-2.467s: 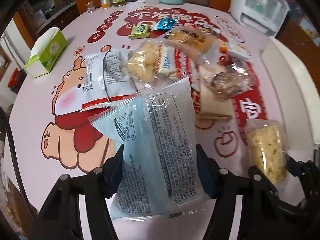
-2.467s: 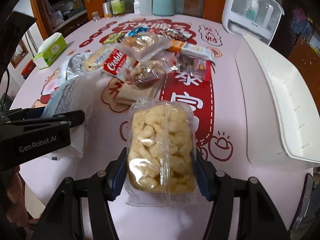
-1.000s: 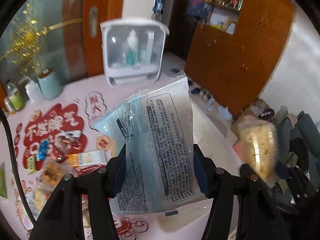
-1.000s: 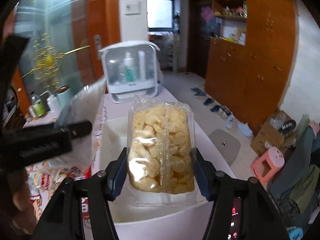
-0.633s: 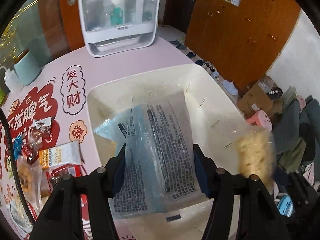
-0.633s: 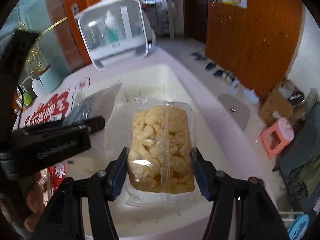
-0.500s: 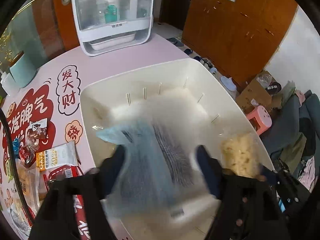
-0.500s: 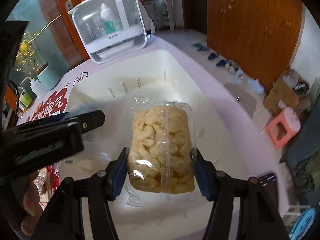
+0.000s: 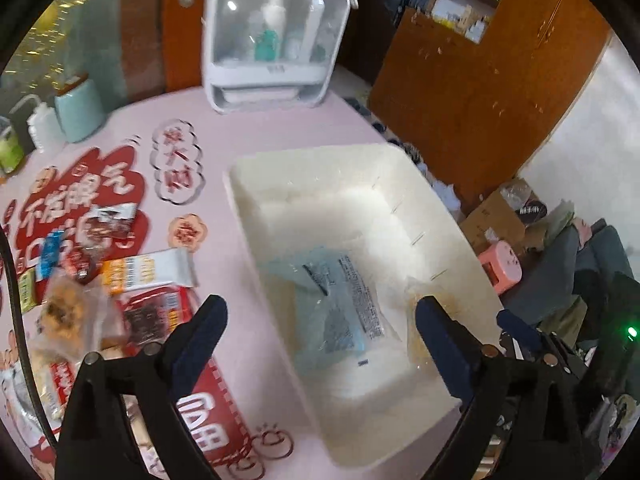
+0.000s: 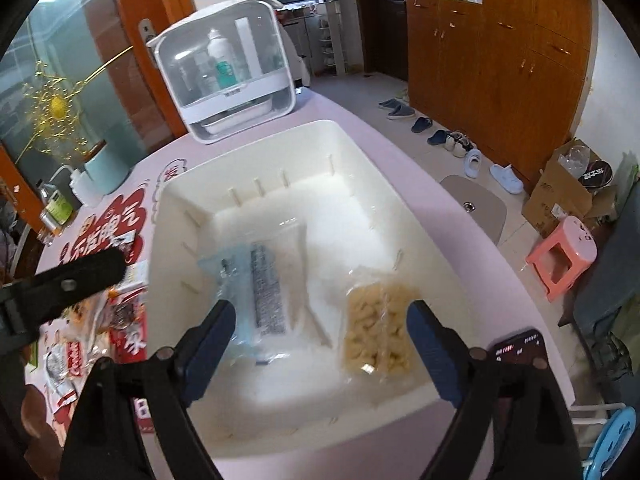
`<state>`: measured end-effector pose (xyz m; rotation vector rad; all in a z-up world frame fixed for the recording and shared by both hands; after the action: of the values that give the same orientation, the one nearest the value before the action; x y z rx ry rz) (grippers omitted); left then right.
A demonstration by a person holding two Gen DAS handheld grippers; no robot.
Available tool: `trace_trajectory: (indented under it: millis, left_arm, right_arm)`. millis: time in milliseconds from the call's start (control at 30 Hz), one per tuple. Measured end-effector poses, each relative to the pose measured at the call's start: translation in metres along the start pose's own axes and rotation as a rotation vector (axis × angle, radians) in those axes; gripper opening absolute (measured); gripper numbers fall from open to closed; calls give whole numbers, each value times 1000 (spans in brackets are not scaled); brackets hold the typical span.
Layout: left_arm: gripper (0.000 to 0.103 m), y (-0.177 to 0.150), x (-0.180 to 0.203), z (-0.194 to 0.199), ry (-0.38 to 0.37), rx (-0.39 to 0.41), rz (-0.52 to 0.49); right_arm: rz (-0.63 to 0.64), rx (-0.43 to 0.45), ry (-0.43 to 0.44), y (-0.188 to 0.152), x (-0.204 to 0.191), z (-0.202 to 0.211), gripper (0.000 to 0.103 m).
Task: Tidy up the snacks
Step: 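Move both tools back over the snack pile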
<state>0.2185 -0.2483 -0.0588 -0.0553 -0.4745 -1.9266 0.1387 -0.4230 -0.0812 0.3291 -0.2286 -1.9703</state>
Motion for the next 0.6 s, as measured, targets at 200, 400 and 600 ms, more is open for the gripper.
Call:
trace_trajectory:
  millis: [200, 400, 600]
  left_arm:
    - [103, -46, -31, 61, 16, 95, 36]
    - [103, -95, -84, 115, 105, 160, 94]
    - [103, -139, -149, 171, 234, 250, 211]
  right_arm:
    - [59, 33, 8, -20, -29, 32, 88]
    - [163, 177, -6, -47, -69, 82, 88]
    - [306, 317, -21, -71, -118, 119, 88]
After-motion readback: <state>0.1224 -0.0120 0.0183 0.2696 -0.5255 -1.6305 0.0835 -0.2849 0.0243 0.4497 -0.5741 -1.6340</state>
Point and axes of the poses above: each gripper's, at about its wrist camera, not at the fingertips, and z roughly against the way its jaws point, x to its right, y to its top, the point moved 2 cm from there along -z, roughly the way its jaws point, and after that the axes turned 15 degrees about -x, right-handed, at the moved point
